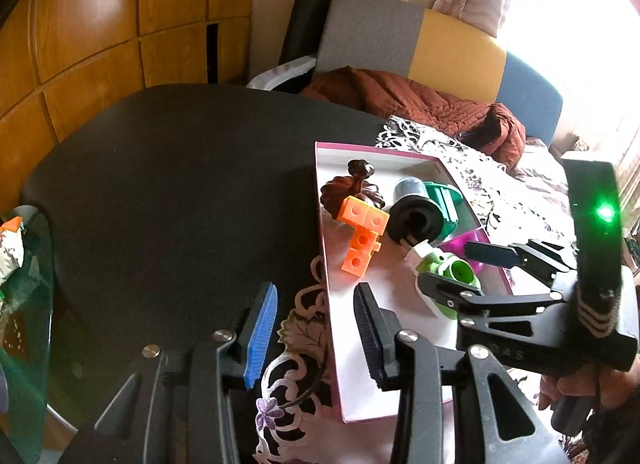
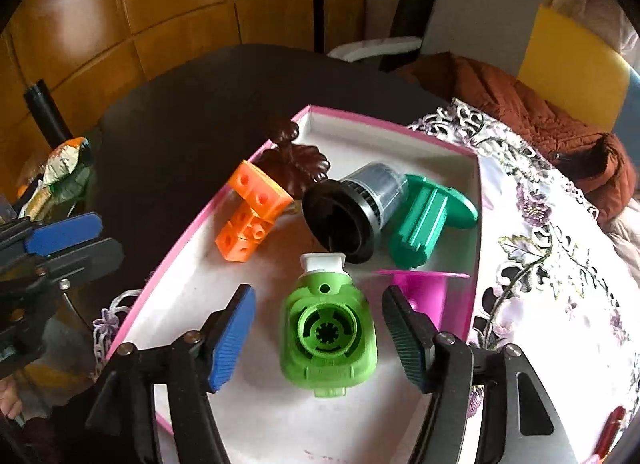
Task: Organize rigid objects
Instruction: 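Carry the green plug device into the tray and open the right gripper, then move both grippers back toward the remaining objects on the cloth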
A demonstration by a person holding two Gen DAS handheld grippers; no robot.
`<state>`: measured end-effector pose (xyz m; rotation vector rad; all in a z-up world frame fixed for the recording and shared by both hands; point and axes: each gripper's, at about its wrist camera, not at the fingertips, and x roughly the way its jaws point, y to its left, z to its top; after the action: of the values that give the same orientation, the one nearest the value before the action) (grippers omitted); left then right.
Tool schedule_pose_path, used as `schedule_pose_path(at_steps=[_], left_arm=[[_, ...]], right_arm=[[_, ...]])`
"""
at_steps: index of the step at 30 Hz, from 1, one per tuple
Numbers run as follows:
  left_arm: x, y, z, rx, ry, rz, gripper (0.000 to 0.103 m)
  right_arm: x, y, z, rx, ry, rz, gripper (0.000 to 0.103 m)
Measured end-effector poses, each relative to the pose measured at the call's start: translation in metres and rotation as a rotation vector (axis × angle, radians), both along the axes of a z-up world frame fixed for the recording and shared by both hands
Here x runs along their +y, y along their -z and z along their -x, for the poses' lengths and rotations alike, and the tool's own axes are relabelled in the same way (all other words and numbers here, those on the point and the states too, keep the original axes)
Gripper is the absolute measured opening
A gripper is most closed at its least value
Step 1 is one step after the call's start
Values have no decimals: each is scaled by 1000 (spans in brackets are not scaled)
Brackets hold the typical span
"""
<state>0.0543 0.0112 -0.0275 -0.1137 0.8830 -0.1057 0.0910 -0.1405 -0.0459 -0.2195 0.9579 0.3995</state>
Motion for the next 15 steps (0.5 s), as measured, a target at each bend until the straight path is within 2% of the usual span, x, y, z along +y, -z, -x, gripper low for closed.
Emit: schedule_pose_path(at_steps=[8,15], left_arm=[[-6,-3,4,-9,19,-6,40],[-13,-7,8,-21,43,-19,40]], right_arm=[[-16,-18,15,-61,41,-44,68],[-40,-35,25,-119,97,-64,74]])
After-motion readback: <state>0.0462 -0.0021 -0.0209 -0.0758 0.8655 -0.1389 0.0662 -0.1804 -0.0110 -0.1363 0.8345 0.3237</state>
